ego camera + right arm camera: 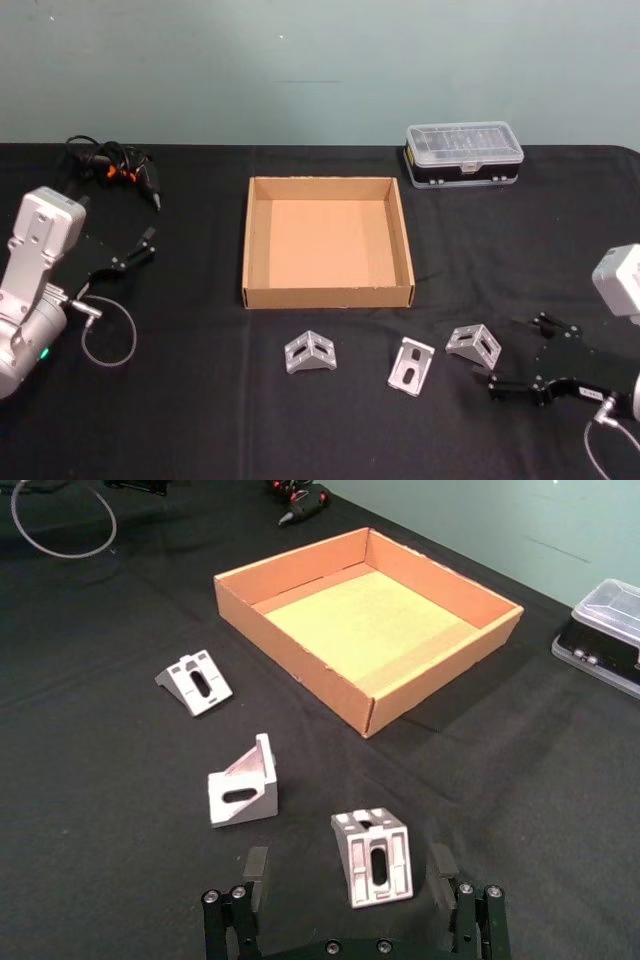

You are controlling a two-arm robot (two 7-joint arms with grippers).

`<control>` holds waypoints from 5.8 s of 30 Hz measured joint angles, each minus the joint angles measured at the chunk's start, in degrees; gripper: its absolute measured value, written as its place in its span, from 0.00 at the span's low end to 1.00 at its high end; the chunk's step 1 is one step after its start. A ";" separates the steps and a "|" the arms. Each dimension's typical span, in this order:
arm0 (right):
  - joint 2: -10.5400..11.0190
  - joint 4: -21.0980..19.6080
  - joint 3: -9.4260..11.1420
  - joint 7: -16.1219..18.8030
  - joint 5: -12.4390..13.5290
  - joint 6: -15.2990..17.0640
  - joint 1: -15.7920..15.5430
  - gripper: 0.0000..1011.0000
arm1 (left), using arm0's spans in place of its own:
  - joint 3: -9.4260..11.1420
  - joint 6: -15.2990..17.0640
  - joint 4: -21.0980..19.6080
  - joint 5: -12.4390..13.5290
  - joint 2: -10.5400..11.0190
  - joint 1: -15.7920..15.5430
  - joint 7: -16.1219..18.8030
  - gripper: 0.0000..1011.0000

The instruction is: Use one hand to pick up the angle iron from the table and place it into the box.

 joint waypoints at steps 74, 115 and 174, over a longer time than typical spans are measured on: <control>-9.72 9.31 -3.02 2.17 -7.22 6.80 9.61 0.48 | 0.00 0.00 0.00 0.00 0.00 0.00 0.00 1.00; -22.75 16.67 -8.24 -0.12 -14.04 6.27 27.32 0.46 | 0.00 0.00 0.00 0.00 0.00 0.00 0.00 1.00; -38.93 47.13 -10.99 -1.85 -22.65 -1.22 40.66 0.87 | 0.00 0.00 0.00 0.00 0.00 0.00 0.00 1.00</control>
